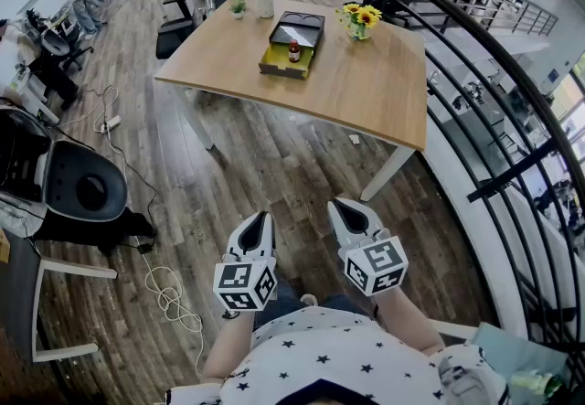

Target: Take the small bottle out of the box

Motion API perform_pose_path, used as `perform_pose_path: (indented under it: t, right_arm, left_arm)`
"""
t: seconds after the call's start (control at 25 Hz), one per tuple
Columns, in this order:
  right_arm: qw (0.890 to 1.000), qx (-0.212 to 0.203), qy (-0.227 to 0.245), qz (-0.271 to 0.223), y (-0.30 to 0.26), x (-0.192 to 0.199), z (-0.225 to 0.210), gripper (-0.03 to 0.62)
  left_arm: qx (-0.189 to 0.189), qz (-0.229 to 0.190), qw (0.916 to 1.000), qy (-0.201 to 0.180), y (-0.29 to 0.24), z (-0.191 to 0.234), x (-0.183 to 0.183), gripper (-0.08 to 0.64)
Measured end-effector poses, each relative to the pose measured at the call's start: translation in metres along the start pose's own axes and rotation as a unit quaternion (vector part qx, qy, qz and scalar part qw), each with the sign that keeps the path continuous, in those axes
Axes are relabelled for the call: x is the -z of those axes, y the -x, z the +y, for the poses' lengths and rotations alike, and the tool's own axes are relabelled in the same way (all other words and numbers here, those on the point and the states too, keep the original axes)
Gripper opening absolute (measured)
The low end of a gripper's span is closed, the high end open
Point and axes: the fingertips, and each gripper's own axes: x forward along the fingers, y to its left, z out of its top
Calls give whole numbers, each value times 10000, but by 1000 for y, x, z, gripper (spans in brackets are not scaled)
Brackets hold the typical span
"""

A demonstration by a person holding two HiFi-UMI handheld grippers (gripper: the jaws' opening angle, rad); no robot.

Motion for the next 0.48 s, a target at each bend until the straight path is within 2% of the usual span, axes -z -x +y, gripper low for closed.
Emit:
perform_pose_path:
  t: [0.16, 0.48]
  right_arm:
    - [9998, 79, 10, -191, 27, -2, 6, 5]
    - [9994, -14, 138, -329, 50, -5, 23, 5]
  left_arm:
    - [103, -89, 9998, -132, 19, -20, 0, 14]
    - [175, -262, 9992, -255, 41, -39, -4, 14]
